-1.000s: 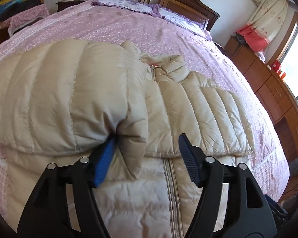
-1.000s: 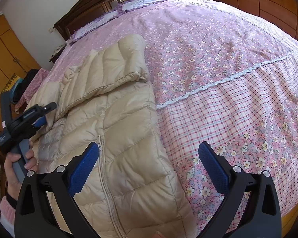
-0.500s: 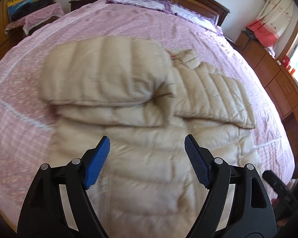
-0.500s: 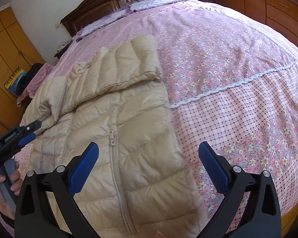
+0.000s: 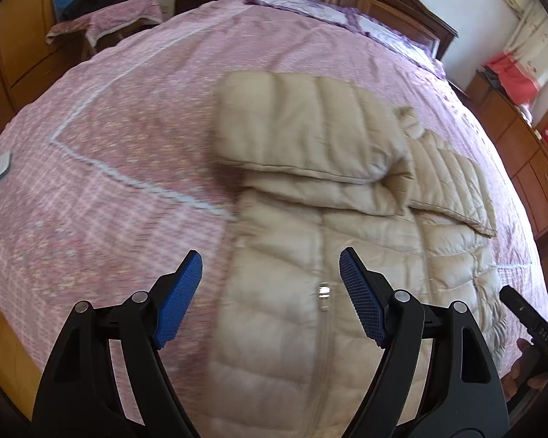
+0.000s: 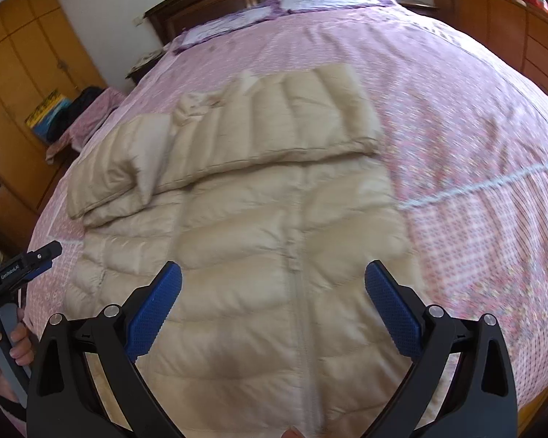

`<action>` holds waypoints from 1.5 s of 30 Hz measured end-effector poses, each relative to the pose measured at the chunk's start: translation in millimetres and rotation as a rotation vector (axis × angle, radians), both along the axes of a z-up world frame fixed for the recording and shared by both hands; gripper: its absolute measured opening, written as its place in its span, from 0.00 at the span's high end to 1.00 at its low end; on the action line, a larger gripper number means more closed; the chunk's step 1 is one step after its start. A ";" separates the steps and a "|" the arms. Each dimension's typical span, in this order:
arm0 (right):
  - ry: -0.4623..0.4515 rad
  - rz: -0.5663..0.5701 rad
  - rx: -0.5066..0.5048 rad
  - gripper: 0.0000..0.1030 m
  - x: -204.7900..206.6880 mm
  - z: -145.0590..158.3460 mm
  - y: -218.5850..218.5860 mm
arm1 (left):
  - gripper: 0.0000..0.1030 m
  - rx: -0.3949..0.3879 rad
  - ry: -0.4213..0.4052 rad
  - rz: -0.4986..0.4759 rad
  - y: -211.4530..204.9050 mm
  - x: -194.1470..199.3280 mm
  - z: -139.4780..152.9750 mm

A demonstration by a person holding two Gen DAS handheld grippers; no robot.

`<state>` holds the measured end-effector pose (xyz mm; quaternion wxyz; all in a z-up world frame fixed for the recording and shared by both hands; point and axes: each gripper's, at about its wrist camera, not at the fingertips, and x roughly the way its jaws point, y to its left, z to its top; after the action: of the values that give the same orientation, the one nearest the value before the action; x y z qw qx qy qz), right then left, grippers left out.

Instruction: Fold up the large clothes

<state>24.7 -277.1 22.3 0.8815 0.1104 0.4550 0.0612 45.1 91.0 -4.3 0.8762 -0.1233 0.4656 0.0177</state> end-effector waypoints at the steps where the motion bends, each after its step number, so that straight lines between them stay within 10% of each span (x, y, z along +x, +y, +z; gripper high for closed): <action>1: -0.003 0.015 -0.008 0.06 2.5 2.1 7.8 | 0.25 -0.001 0.002 0.010 5.3 -1.5 -0.7; 20: -0.009 0.300 -0.060 0.06 54.0 21.5 160.1 | 0.25 -0.050 0.027 0.112 66.1 -18.4 -24.1; 45: 0.070 0.363 -0.138 0.09 147.2 -17.5 309.3 | 0.25 -0.101 0.043 0.166 101.8 -32.8 -47.8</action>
<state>171.9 32.3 4.8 0.8451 -0.0320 0.5010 0.1838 12.3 192.8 -52.1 0.8543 -0.2050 0.4726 0.0695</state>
